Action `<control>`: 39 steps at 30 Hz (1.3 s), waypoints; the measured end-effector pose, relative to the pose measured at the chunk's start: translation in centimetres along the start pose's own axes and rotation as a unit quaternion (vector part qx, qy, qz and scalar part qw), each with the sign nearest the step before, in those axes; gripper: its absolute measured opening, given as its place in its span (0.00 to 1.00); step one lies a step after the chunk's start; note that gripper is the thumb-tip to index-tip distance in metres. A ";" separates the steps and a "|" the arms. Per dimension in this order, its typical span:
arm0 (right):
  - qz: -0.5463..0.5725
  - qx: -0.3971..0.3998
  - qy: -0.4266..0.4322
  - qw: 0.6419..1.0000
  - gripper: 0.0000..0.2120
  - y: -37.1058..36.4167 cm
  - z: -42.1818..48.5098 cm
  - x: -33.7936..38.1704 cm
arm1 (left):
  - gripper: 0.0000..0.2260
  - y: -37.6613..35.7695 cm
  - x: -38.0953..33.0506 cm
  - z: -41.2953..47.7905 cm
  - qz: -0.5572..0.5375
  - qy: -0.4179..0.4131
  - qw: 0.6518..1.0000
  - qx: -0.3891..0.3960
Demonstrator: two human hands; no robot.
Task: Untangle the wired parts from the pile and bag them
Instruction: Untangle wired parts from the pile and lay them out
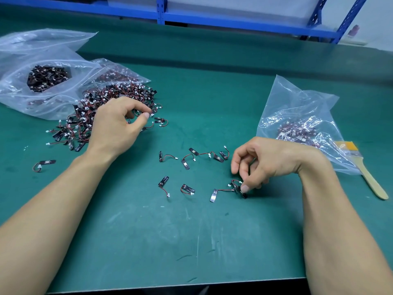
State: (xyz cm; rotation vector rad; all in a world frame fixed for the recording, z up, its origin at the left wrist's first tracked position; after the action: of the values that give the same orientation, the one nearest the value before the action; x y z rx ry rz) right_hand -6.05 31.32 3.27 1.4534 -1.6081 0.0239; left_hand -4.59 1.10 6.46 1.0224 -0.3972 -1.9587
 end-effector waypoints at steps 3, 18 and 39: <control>0.007 -0.022 0.016 1.000 0.06 0.3 -0.1 0.1 | 0.04 0.0 0.0 -0.1 -0.004 0.001 1.000 0.001; -0.011 -0.034 0.038 0.999 0.08 0.1 0.5 0.5 | 0.04 -0.1 -0.1 0.0 -0.004 -0.004 1.000 0.005; -0.170 -0.097 -0.043 0.980 0.12 0.0 0.0 1.4 | 0.03 -0.2 -0.4 -0.1 -0.004 0.000 1.000 0.015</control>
State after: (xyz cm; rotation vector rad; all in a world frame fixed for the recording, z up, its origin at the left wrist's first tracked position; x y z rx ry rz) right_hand -5.81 30.24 4.18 1.5719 -1.3681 -0.3859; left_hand -4.52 1.56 6.48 1.0441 -0.4238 -1.9646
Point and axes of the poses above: each hand's wrist, its own z-axis towards the middle knuckle, its own y-axis out of the back of the hand, x = y × z, the point moved 7 cm from there along z, towards the middle knuckle, and after that the axes turned 2 degrees about -y, right-handed, at the moved point
